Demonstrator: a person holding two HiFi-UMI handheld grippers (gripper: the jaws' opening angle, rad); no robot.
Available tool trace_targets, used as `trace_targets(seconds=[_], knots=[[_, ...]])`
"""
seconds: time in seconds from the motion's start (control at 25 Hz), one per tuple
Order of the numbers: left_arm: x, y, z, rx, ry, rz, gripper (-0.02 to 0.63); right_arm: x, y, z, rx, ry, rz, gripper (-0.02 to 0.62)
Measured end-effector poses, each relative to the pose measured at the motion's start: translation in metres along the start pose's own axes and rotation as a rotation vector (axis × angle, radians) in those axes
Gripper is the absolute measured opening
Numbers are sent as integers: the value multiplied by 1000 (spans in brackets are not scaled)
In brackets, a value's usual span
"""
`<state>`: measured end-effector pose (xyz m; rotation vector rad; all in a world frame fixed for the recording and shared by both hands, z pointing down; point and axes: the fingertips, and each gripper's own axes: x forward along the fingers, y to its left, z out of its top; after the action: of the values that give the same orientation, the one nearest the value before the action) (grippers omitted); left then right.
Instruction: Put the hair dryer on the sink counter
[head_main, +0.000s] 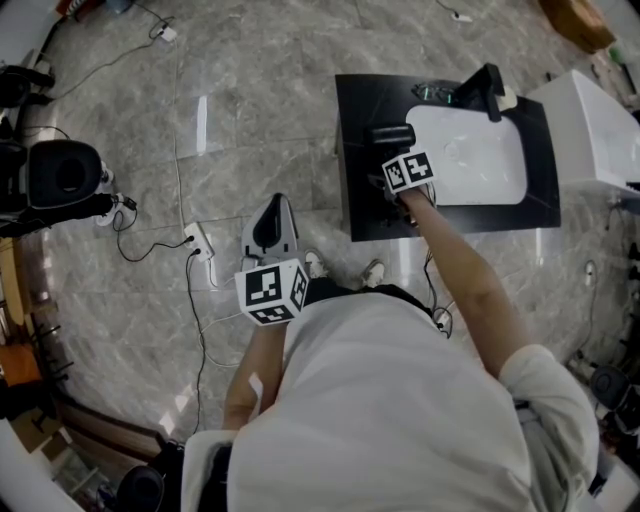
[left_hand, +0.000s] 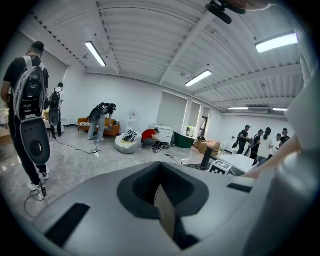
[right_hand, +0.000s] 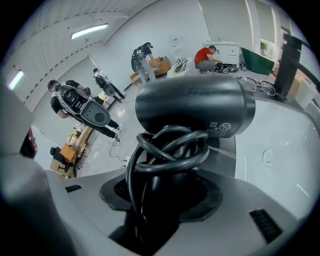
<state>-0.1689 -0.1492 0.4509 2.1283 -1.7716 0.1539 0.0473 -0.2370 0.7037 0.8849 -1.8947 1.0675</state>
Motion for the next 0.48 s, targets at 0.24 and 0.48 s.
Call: trace_targets(seconds=[0.24,0.48], knots=[[-1,3,0,2,-2,3,2,1,0,1,-1,7,-4,230],[-3,4,0,2,-7,5,2,2,0,1,8,6,4,243]])
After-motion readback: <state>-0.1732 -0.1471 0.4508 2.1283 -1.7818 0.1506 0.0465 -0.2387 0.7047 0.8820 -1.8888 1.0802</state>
